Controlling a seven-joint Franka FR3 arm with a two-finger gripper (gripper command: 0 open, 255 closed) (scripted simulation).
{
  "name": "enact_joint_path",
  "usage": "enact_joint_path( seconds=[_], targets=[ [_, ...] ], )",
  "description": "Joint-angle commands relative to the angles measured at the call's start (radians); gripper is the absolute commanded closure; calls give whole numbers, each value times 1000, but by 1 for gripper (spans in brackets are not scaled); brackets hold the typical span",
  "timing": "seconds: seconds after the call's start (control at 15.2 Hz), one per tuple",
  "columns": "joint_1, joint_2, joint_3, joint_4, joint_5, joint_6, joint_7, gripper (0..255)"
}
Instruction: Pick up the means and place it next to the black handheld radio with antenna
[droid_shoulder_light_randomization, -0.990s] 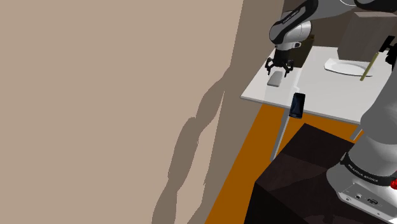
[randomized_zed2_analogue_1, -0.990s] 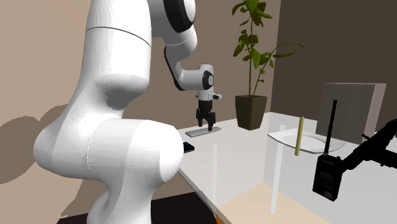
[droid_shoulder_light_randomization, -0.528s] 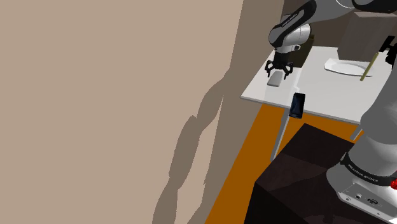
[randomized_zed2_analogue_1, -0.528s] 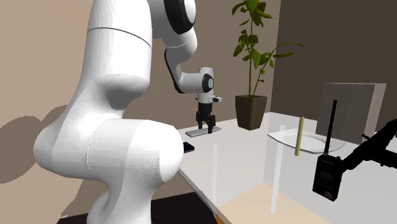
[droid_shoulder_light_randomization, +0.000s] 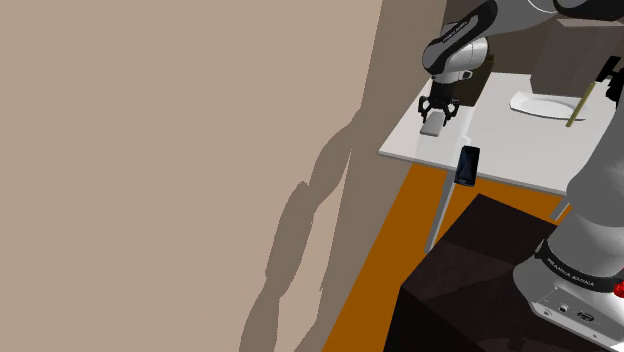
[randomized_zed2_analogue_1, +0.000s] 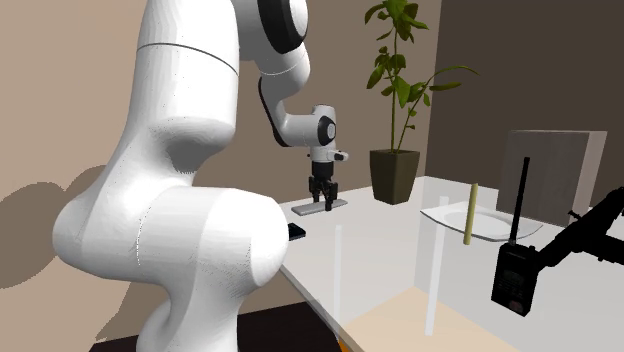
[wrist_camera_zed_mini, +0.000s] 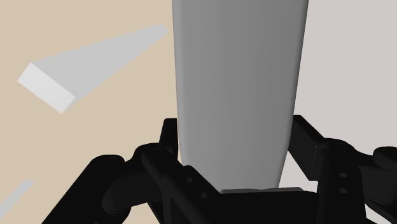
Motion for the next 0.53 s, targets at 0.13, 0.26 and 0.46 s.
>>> enact_joint_path(
  seconds=[0.13,0.26,0.46],
  targets=[
    [0,0,0,0,0,0,0,255],
    [1,-7,-1,5,-2,-12,1,255],
    [2,-28,-3,19,-7,-46,5,255]
  ],
)
